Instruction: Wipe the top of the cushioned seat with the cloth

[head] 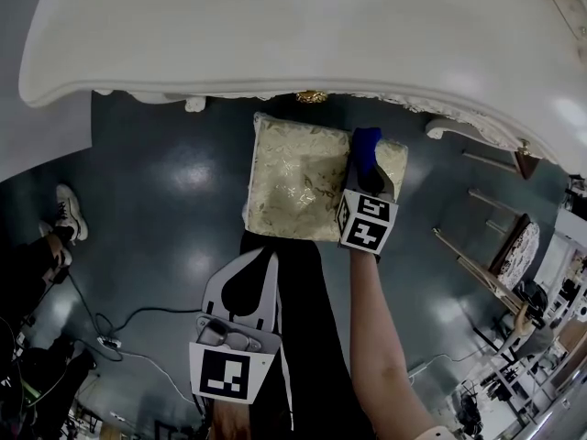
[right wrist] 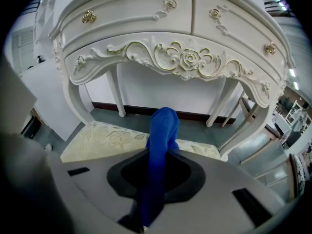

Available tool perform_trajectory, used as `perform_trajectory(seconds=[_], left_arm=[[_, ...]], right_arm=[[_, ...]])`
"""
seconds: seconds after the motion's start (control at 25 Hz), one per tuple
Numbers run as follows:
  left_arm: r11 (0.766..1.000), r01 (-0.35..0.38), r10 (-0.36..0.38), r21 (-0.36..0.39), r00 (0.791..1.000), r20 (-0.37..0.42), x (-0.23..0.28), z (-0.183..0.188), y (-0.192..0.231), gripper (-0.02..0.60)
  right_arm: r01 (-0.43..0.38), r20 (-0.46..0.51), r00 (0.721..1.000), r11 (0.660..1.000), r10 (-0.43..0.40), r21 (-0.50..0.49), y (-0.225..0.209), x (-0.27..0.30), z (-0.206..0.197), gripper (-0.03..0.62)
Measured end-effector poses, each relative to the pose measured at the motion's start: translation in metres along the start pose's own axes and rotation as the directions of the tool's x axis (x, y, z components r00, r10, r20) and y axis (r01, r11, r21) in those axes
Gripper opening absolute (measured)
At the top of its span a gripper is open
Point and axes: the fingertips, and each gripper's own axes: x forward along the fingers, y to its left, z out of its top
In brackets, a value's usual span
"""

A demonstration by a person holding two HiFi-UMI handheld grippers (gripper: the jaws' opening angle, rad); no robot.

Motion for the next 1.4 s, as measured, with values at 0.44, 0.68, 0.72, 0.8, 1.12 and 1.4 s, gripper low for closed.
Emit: perform_trajectory(seconds=[0.44,0.68,0.72,0.8,1.12,1.4], left_arm=[[0.999,-0.027,0.027,-0.017,1.000,0.012,-0.008,-0.001,0.010,-0.002],[0.999,-0.043,0.043,-0.029,0.999,0.025,-0.013,0.000,0.018,-0.002],[0.999,-0.044,0.045,-0.032,0.999,0.027,-0.014,0.000,0.019,-0.002],[0.998,-0.048,0.049,-0.035,0.998,0.027,-0.016,0.000,0.021,-0.002],[0.998,-0.054,0.055,-0.038,0.998,0.032,-0.020,0.002,0.027,-0.002],[0.997,-0.061,0.062,-0.047,0.998,0.031,-0.023,0.000,0.033,-0.002]], right_arm=[[-0.025,0.005,1.000,0.999,0.025,-0.024,0.024,0.003,0.006,0.067],[-0.042,0.008,0.999,0.999,0.042,-0.033,0.042,0.004,0.010,0.067],[-0.045,0.008,0.999,0.998,0.045,-0.035,0.044,0.005,0.010,0.066],[-0.051,0.008,0.999,0.998,0.051,-0.038,0.049,0.005,0.012,0.067],[-0.055,0.009,0.998,0.998,0.055,-0.028,0.062,0.005,0.015,0.066],[-0.067,0.018,0.998,0.997,0.068,-0.035,0.075,0.006,0.018,0.067]])
